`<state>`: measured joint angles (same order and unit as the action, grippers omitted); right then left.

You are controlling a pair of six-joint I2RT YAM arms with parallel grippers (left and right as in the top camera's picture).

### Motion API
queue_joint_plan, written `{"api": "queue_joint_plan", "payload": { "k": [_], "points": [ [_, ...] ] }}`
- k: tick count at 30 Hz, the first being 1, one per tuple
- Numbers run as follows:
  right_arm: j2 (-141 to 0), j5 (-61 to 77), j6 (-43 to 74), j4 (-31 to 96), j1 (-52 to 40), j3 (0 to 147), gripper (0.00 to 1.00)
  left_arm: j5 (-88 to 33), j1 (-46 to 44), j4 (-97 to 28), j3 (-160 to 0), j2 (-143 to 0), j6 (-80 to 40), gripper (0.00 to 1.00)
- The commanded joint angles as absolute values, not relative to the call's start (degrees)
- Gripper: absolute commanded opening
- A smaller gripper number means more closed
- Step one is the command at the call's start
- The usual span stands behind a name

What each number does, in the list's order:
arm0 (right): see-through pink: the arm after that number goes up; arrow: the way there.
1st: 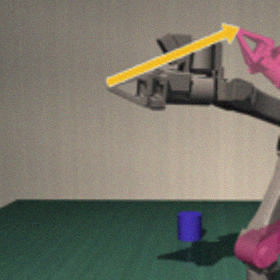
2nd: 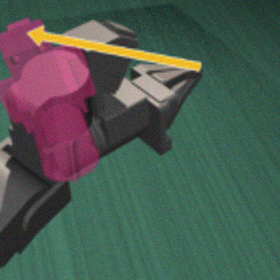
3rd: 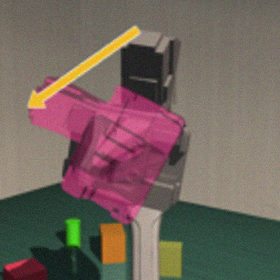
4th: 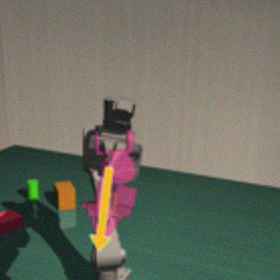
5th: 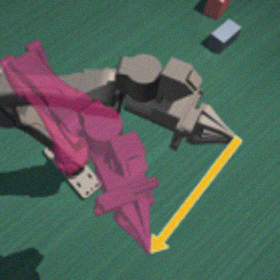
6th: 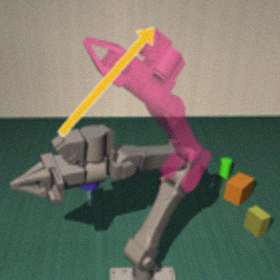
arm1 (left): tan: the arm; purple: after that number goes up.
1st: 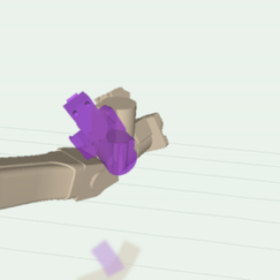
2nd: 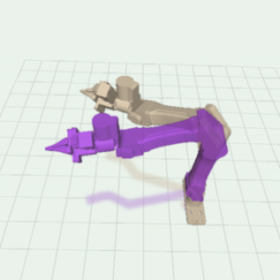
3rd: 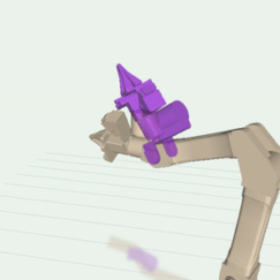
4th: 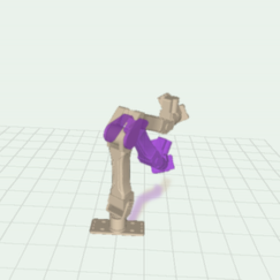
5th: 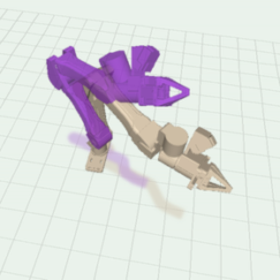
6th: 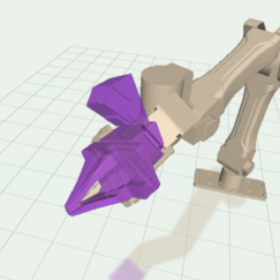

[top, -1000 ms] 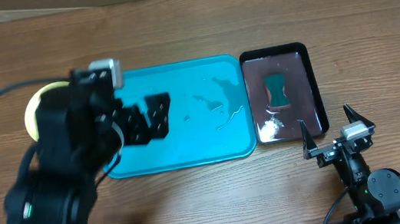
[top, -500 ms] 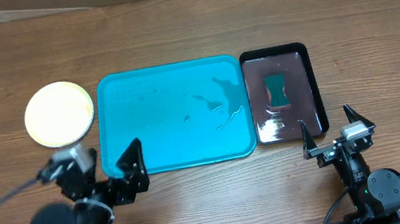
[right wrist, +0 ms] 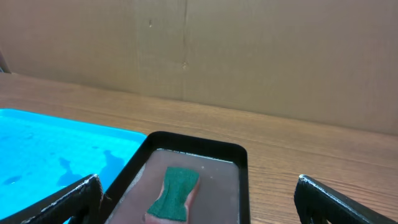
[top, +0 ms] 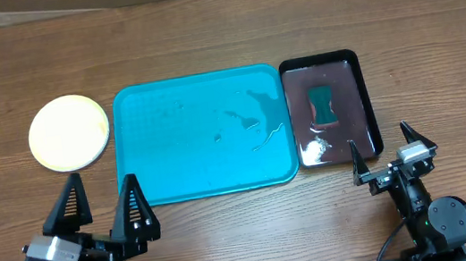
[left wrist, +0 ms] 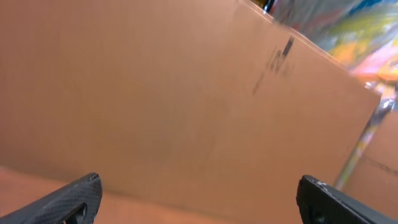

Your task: Clean dirty plates on tray and stack at the side

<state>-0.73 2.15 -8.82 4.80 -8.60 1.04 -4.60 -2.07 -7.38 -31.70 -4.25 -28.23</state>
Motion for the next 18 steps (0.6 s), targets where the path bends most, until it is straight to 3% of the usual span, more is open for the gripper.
{"api": "queue_joint_plan", "payload": {
  "k": [1,9,18],
  "points": [
    [-0.2,2.3,-8.8,4.6,-8.2,0.4,1.0,-2.9,-1.0,-1.7,-27.2,-2.3,-28.8,1.0],
    [-0.2,2.3,-8.8,4.6,-8.2,0.4,1.0,-2.5,-0.6,12.7,-17.3,-0.2,-28.8,1.0],
    [-0.2,2.3,-8.8,4.6,-8.2,0.4,1.0,-0.7,-0.6,14.0,-13.2,-0.2,-28.7,1.0]
  ]
}}
